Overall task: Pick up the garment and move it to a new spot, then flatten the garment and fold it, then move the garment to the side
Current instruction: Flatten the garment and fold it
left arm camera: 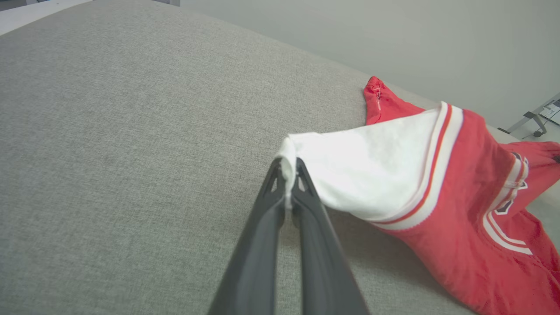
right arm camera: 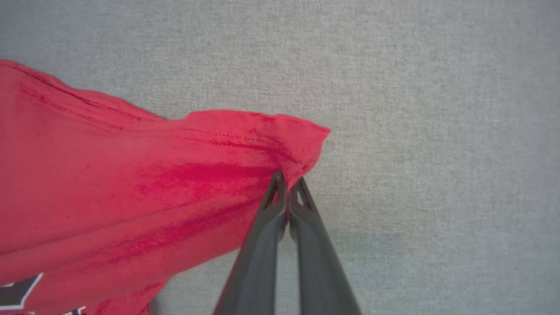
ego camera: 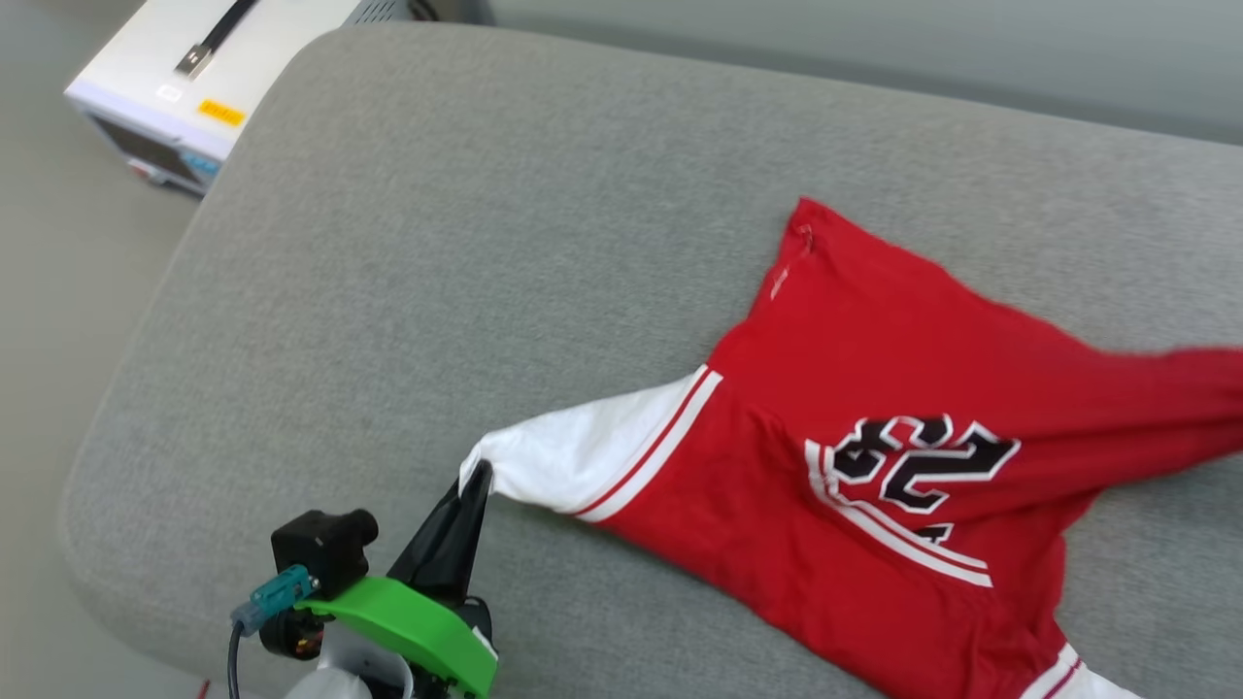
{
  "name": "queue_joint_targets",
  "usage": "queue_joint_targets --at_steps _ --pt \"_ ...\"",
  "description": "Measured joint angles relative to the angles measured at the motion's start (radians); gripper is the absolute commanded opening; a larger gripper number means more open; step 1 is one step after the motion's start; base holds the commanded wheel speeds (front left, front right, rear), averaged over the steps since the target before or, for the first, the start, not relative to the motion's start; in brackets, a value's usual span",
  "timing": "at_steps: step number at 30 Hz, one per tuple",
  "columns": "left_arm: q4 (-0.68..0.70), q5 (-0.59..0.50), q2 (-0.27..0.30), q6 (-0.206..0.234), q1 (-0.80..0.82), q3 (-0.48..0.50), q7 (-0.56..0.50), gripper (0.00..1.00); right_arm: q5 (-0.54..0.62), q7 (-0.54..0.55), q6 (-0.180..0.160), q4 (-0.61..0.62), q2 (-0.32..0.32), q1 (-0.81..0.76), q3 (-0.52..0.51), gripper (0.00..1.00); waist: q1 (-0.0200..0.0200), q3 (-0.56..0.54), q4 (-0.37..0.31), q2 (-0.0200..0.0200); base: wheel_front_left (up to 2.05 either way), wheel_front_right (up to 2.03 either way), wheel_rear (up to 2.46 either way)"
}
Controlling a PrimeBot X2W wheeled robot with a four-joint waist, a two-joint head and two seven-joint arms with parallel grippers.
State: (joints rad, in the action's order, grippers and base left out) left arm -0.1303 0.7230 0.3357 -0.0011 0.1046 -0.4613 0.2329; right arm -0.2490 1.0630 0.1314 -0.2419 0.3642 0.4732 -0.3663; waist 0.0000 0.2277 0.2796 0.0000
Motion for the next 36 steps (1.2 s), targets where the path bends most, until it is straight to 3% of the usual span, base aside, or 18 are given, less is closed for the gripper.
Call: queue_joint_targets --at_steps 5,10,14,20,21,22,23,32,36 --pt "-0.014 0.016 0.014 0.005 -0.031 0.001 -0.026 0.00 -0.037 0.020 0.000 0.178 -0.090 -0.242 -0.086 0.00 0.0000 -0.039 -0.060 0.0000 0.00 0.00 0.00" --pt "-0.026 0.028 0.024 0.011 -0.052 0.007 -0.040 0.00 -0.066 -0.021 0.000 0.286 -0.230 -0.470 -0.148 0.00 0.0000 -0.072 -0.124 0.0000 0.00 0.00 0.00" --pt "-0.029 0.046 0.036 0.018 -0.072 0.010 -0.049 0.00 -0.092 -0.076 0.000 0.309 -0.303 -0.606 -0.163 0.00 -0.0001 -0.097 -0.168 0.0000 0.00 0.00 0.00" --pt "-0.029 0.054 0.045 0.023 -0.088 0.007 -0.068 0.00 -0.194 -0.193 0.000 0.237 -0.316 -0.727 -0.144 0.00 0.0000 -0.138 -0.212 0.0000 0.00 0.00 0.00" --pt "-0.028 0.054 0.047 0.024 -0.089 0.008 -0.071 0.00 -0.222 -0.232 0.000 0.209 -0.318 -0.745 -0.129 0.08 -0.0001 -0.145 -0.217 0.0000 0.00 0.00 0.00" --pt "-0.027 0.055 0.049 0.025 -0.090 0.009 -0.072 0.00 -0.242 -0.264 0.000 0.188 -0.318 -0.754 -0.116 0.42 0.0000 -0.149 -0.222 0.0000 0.00 0.00 0.00" --pt "-0.026 0.057 0.051 0.027 -0.091 0.010 -0.072 0.00 -0.263 -0.309 0.000 0.165 -0.318 -0.761 -0.100 1.00 -0.0001 -0.153 -0.227 0.0000 0.00 0.00 0.00" --pt "-0.021 0.062 0.053 0.033 -0.095 0.004 -0.084 0.00 -0.264 -0.831 0.000 0.066 -0.318 -0.692 -0.073 1.00 -0.0001 -0.182 -0.243 0.0000 0.00 0.00 0.00" --pt "-0.018 0.062 0.053 0.033 -0.096 -0.004 -0.086 0.00 -0.229 -0.986 0.000 0.072 -0.317 -0.620 -0.053 1.00 0.0000 -0.186 -0.238 0.0000 0.00 0.00 0.00"
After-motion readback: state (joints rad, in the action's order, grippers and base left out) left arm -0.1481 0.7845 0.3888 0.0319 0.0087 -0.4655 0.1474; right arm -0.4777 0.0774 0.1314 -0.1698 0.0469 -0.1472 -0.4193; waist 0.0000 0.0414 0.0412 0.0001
